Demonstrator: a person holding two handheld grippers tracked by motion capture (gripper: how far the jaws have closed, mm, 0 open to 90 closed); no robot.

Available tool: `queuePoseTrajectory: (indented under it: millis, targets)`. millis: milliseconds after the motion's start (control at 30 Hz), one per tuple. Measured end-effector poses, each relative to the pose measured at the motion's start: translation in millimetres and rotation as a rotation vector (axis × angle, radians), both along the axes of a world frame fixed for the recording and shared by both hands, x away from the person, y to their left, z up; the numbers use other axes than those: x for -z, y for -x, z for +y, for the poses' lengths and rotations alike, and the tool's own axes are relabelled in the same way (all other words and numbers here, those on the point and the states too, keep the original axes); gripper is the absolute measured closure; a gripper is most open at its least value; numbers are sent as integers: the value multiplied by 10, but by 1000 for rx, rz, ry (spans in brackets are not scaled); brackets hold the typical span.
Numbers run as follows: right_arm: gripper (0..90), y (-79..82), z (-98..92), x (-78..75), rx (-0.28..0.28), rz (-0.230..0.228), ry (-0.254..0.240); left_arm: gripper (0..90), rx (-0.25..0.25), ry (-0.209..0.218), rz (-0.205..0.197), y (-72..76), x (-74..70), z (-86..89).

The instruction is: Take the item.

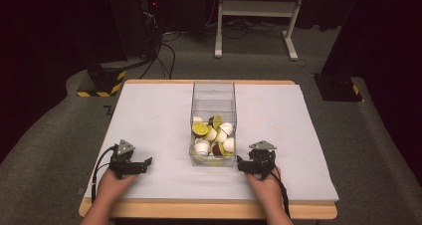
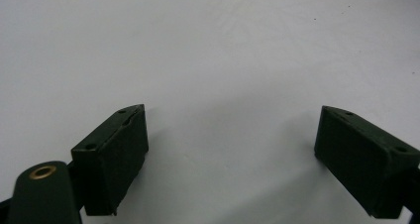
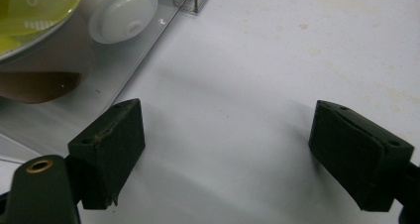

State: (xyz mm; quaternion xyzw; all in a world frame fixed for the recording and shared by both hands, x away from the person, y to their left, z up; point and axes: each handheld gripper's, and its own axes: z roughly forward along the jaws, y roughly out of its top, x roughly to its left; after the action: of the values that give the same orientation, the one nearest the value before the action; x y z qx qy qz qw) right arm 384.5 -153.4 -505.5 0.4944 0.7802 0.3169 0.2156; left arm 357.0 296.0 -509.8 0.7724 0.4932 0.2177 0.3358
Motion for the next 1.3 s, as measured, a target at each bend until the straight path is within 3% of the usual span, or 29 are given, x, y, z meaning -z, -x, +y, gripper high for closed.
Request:
queuePoseTrajectory:
  millis: [1300]
  targets:
    - [147, 8, 8, -3, -2, -6, 7, 135, 1, -3, 0, 0, -1, 0]
